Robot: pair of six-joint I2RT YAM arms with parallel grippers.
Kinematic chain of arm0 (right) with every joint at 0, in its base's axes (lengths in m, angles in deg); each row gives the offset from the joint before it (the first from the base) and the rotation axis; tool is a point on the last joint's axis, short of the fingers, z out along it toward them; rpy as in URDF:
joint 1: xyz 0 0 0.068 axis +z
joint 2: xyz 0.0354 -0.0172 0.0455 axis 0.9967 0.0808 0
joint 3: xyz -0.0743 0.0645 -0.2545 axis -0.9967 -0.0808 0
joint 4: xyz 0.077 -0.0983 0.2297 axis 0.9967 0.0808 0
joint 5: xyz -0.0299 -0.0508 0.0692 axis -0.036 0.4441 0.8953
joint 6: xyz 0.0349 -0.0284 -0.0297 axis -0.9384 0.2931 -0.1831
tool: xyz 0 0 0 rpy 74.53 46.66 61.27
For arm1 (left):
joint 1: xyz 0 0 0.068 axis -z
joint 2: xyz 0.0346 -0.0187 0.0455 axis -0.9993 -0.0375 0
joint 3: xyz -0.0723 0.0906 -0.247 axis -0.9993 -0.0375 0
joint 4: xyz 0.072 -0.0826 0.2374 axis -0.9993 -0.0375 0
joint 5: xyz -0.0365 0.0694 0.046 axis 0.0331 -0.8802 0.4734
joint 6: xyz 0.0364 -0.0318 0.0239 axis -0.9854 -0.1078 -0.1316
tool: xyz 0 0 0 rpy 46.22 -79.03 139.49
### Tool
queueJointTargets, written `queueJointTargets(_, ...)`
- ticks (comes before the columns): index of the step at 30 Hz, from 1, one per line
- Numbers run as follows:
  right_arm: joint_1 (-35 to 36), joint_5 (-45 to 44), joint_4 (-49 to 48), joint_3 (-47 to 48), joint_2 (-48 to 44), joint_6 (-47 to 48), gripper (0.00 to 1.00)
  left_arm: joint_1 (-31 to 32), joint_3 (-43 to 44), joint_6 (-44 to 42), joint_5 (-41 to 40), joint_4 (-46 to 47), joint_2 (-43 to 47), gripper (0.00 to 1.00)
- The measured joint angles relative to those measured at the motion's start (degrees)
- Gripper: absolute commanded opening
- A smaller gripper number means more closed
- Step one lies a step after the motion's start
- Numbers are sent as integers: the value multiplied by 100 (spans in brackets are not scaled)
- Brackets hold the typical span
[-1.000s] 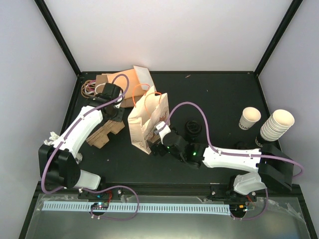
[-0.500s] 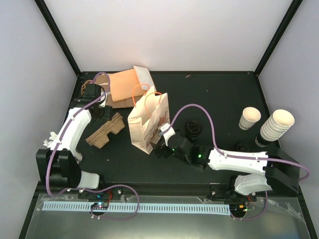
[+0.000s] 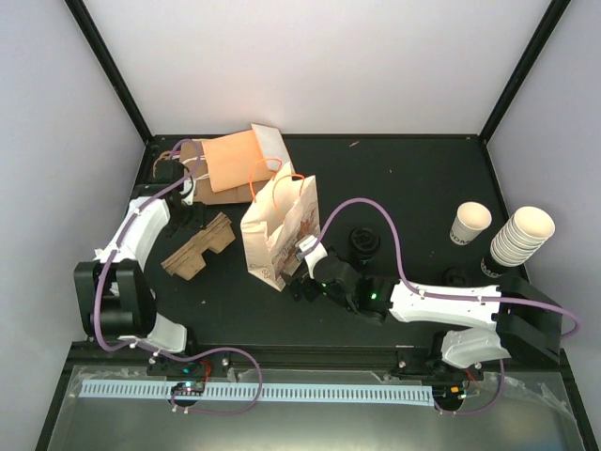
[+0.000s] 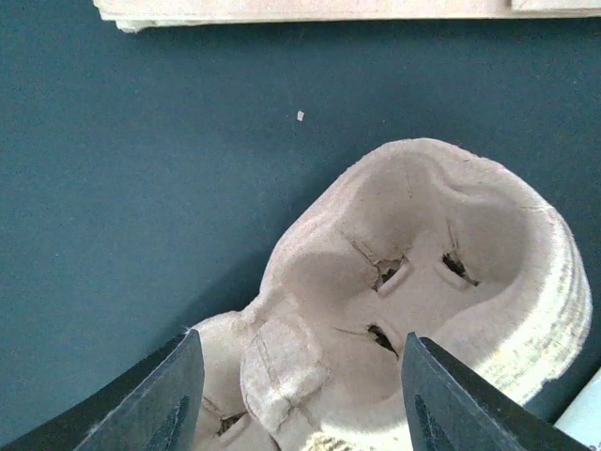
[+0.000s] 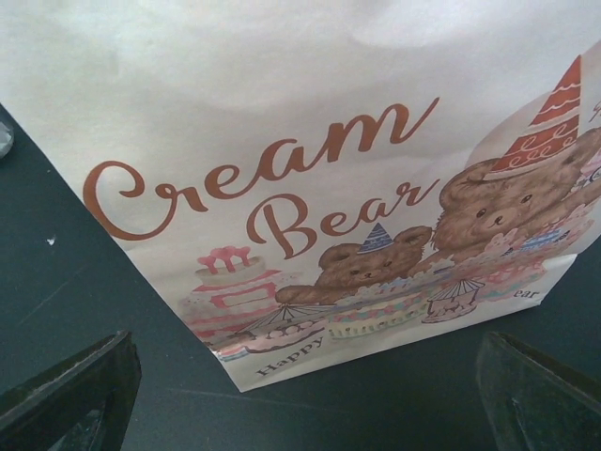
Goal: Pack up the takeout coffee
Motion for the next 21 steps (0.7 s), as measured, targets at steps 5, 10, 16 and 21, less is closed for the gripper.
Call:
queueJointTargets(5, 11, -2, -61, -76, -44, -22, 100, -4, 2, 61, 28, -2, -365, 52)
queueJointTargets(10, 11, -2, -76, -175, -116, -37, 100, 11, -50, 114, 210, -4, -463, 50)
queueJointTargets(16, 11, -2, -87, -243, -129, -39, 100, 249, -452, 326, 363, -2, -9, 48)
queueJointTargets(21, 11, 0, -114, -249, -129, -42, 100, 621, -859, 595, 448, 22, 728, 48)
